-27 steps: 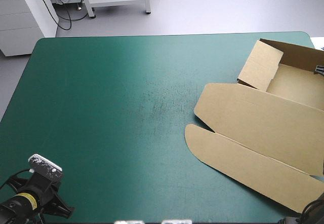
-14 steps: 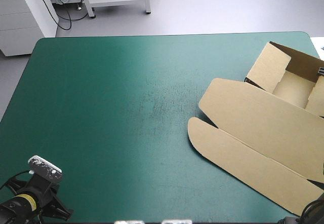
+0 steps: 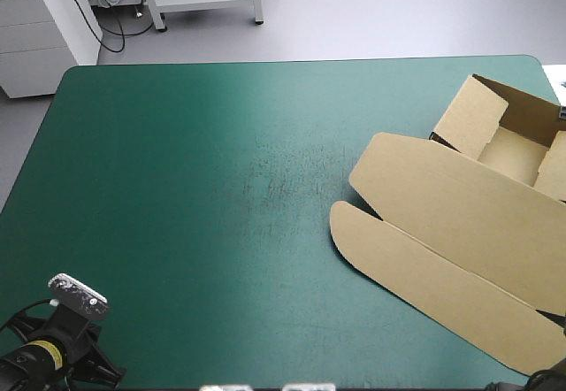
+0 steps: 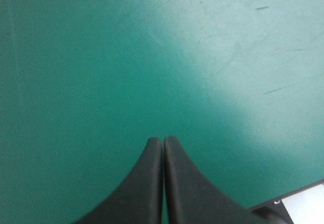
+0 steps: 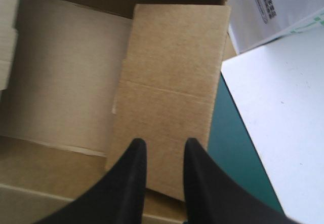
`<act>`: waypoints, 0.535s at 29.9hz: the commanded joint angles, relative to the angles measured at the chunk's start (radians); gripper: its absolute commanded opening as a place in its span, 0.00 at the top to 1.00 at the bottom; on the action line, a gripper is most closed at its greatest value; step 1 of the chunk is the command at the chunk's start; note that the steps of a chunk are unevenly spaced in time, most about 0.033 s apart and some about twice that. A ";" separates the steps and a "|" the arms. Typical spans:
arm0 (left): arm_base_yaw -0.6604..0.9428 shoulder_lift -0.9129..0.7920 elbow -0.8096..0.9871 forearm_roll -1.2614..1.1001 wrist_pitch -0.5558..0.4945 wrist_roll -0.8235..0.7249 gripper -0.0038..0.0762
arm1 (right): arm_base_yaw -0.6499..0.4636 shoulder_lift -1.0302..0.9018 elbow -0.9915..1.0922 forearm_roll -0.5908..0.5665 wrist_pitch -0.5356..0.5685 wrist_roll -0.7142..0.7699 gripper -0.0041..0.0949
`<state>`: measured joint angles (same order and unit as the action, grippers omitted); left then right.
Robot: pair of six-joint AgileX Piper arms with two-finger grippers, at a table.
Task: Fold the box
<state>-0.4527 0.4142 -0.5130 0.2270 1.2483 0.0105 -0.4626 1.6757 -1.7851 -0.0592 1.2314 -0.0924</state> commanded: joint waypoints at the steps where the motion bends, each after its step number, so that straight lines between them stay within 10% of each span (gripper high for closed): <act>1: -0.003 0.008 -0.025 0.021 -0.013 -0.010 0.96 | -0.007 -0.126 -0.015 0.095 -0.027 -0.030 0.96; 16: -0.003 0.008 -0.025 -0.045 -0.142 -0.010 0.96 | 0.033 -0.715 0.516 0.172 -0.101 -0.056 0.96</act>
<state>-0.4527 0.4123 -0.5130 0.1953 1.1817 0.0105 -0.4536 1.0848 -1.3561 0.1060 1.2152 -0.1349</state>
